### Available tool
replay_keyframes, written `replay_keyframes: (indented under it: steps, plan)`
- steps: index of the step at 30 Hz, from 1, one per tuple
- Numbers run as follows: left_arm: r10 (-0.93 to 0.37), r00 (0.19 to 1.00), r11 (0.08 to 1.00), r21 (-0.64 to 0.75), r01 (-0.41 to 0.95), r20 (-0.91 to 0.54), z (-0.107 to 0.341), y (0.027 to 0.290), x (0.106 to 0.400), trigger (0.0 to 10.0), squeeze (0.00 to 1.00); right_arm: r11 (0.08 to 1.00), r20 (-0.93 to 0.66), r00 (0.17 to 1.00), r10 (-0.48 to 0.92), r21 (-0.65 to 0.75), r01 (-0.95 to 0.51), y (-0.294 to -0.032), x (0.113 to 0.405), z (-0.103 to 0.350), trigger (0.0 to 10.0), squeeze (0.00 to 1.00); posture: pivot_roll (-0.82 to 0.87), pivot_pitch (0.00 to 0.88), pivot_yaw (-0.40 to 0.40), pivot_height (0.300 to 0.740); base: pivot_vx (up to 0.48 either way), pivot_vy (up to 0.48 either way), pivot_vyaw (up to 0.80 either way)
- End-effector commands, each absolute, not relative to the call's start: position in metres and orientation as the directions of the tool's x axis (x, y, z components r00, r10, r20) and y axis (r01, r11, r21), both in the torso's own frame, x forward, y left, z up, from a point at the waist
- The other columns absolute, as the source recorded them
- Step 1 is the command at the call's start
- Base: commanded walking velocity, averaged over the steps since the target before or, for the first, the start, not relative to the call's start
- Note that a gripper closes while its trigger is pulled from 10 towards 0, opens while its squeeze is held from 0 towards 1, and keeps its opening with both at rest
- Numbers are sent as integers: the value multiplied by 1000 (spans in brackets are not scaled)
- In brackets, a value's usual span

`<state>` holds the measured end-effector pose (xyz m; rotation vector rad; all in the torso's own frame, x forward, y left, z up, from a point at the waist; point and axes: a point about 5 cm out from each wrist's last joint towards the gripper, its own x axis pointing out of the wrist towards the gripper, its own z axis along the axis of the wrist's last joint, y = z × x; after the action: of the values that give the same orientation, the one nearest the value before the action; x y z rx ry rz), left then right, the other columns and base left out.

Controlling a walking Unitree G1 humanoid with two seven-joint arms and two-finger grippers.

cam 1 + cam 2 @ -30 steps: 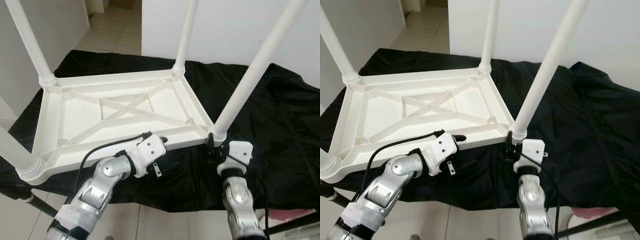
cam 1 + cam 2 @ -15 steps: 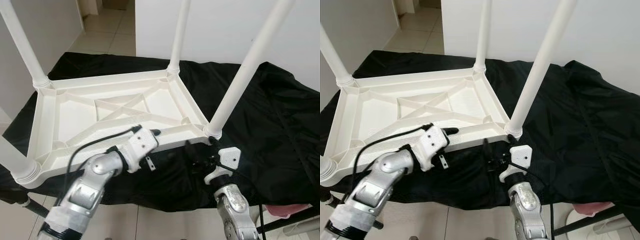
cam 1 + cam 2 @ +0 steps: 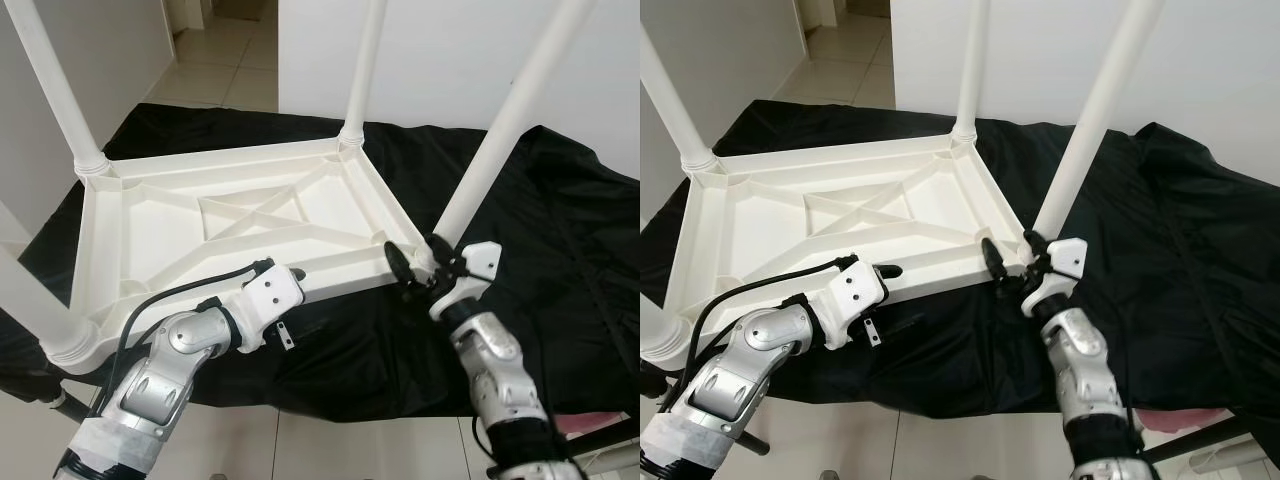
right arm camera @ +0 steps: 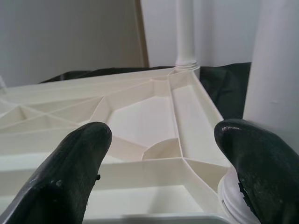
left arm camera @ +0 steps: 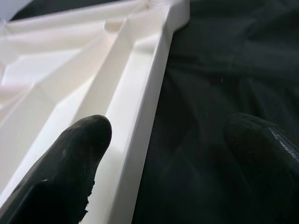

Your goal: Building children table

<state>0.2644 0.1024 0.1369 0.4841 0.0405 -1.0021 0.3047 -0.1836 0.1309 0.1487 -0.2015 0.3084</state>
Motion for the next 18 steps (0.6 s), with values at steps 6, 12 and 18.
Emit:
replay_keyframes:
  steps: [6, 12, 18]
  plan:
    - [-717, 623, 511, 373, 775, -313, 120, 111, 268, 10000, 0, 945, 224, 939, 261, 141, -296, -192, 306, 130, 10000, 0, 2, 0, -51, 740, 0, 0, 0]
    - [-611, 707, 577, 411, 706, -355, 116, 120, 282, 10000, 0, 929, 242, 923, 297, 149, -338, -176, 307, 130, 10000, 0, 2, 0, -42, 740, 0, 0, 0]
    - [-590, 718, 616, 370, 696, -369, 116, 123, 286, 10000, 0, 924, 247, 918, 310, 150, -352, -165, 307, 128, 10000, 0, 1, 0, -35, 740, 0, 0, 0]
